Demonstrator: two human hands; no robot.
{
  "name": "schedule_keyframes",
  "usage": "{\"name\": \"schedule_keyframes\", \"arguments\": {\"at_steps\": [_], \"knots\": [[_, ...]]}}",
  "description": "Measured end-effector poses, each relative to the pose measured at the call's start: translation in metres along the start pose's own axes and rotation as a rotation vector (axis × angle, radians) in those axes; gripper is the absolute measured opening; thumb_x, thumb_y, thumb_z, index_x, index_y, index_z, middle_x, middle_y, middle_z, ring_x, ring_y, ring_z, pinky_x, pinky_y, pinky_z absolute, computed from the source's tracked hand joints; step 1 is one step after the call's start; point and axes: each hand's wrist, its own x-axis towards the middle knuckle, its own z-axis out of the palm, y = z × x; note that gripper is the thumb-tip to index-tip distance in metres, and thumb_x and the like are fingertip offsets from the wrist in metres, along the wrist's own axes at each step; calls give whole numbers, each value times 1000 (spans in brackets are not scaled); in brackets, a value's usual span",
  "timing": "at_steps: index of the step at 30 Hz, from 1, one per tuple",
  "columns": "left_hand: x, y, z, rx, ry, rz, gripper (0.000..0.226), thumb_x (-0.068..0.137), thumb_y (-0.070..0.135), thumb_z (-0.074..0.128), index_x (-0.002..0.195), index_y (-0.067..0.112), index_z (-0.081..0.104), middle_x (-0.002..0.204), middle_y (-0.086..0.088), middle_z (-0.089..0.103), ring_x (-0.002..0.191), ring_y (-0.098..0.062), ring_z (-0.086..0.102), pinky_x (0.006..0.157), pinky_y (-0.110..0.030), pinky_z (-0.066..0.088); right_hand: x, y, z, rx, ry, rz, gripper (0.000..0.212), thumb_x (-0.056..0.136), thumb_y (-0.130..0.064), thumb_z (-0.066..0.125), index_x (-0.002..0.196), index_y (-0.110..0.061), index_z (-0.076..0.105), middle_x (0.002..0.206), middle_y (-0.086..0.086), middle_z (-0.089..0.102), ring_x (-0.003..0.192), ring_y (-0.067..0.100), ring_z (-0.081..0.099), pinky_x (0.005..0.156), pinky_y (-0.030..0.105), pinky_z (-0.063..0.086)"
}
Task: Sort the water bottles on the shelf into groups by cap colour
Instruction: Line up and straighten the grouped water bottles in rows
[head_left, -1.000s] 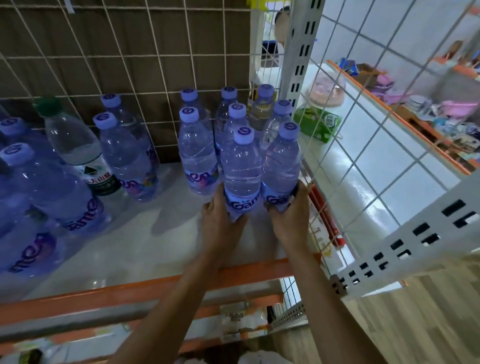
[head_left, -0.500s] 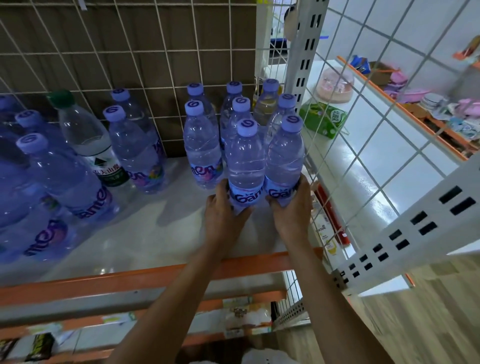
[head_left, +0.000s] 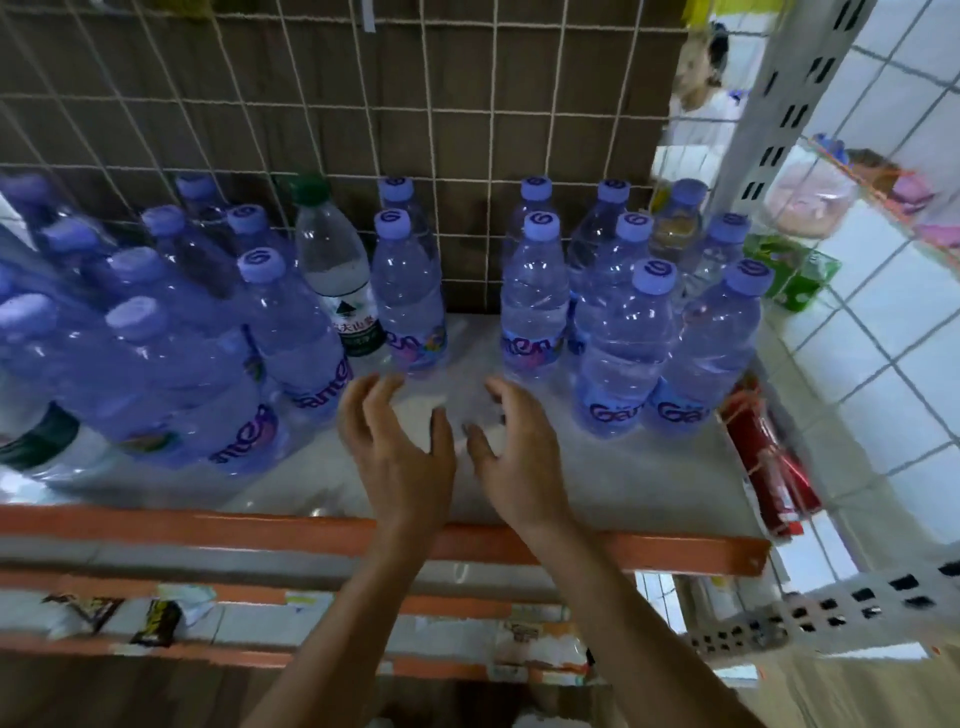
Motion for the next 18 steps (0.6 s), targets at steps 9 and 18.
{"name": "schedule_keyframes", "arguments": {"at_steps": [9, 18], "knots": [[41, -66, -17, -21, -107, -360, 97, 75, 23, 72, 146, 2, 10, 148, -22, 25, 137, -33, 27, 113, -45, 26, 94, -1, 83, 305, -133, 246, 88, 71, -18, 80, 142, -13, 27, 139, 6, 46, 122, 17, 48, 93, 25, 41], [51, -83, -4, 8, -61, -458, 56, 86, 20, 62, 132, 1, 35, 123, -23, 53, 108, -39, 54, 86, -45, 47, 66, -4, 84, 176, 86, 235, 56, 76, -15, 72, 125, -14, 44, 123, 4, 54, 115, 21, 51, 90, 24, 46]]}}
